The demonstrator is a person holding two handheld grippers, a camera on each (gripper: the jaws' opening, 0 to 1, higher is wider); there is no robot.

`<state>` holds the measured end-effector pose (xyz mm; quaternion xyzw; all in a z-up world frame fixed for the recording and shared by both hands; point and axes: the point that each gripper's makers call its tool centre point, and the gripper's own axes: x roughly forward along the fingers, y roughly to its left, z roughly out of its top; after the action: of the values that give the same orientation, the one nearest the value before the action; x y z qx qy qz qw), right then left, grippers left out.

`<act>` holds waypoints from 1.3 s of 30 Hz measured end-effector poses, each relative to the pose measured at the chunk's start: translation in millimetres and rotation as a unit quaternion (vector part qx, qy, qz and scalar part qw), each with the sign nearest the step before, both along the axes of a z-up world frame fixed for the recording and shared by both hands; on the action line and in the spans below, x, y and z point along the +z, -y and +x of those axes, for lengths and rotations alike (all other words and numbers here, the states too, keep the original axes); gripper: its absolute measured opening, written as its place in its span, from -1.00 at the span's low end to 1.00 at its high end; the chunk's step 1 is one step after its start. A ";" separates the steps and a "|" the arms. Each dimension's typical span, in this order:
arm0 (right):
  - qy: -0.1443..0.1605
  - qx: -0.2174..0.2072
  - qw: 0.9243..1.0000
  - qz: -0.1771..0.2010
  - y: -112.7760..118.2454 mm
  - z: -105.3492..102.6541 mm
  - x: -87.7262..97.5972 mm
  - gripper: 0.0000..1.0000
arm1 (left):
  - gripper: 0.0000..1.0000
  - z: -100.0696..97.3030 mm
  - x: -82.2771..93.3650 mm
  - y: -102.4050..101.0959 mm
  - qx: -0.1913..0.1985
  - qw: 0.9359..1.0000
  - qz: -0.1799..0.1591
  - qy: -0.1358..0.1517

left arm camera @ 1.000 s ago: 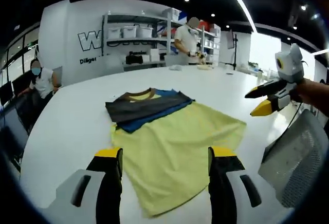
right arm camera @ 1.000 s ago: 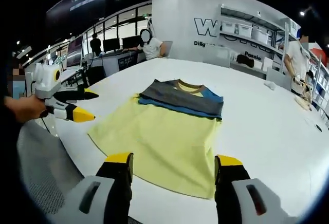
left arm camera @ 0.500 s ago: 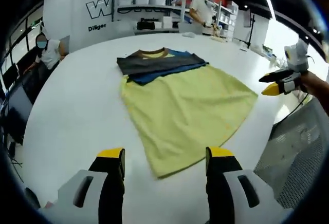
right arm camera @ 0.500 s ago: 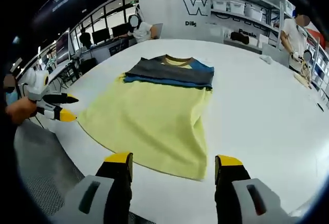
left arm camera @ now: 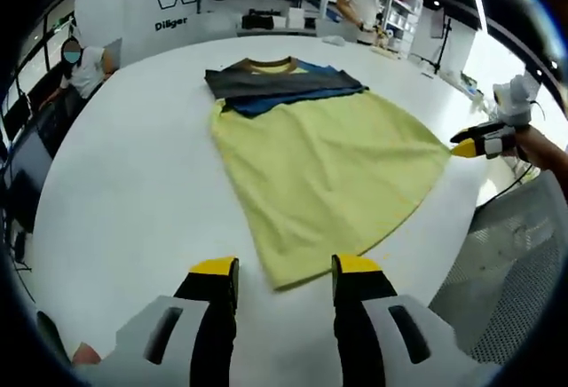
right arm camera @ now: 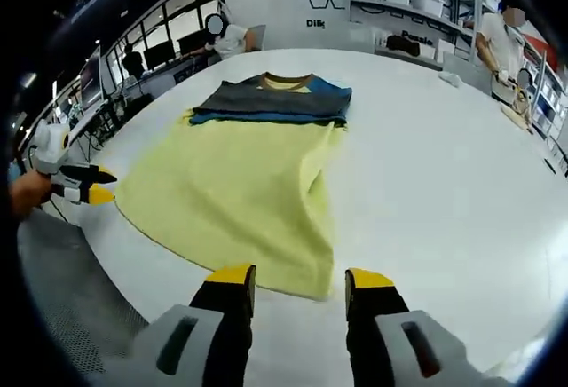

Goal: Fold the garment on the visible template until the final outline fits inside the template.

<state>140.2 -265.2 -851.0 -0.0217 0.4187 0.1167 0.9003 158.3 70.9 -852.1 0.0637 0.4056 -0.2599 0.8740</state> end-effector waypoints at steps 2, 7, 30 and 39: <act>-0.002 -0.004 1.000 0.000 1.7 1.2 -3.2 -0.44 | -0.37 -0.5 -0.3 0.6 -0.001 1.000 0.000 -0.003; -0.016 -0.018 1.000 -0.006 9.3 3.0 -12.8 -0.64 | -0.44 -0.5 -2.2 0.3 -0.003 1.000 0.002 -0.006; -0.017 -0.003 1.000 -0.024 8.7 -0.6 -16.4 -1.00 | -1.00 1.7 -11.3 -3.6 -0.009 0.999 0.035 -0.026; -0.038 0.022 0.999 -0.008 -6.3 -12.6 -16.7 -1.00 | -1.00 -10.3 -0.1 -20.7 -0.010 0.999 0.024 -0.036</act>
<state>127.5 -258.8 -867.7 -0.0334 0.4526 0.1339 0.8810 148.0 91.6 -852.2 0.0790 0.4425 -0.2606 0.8544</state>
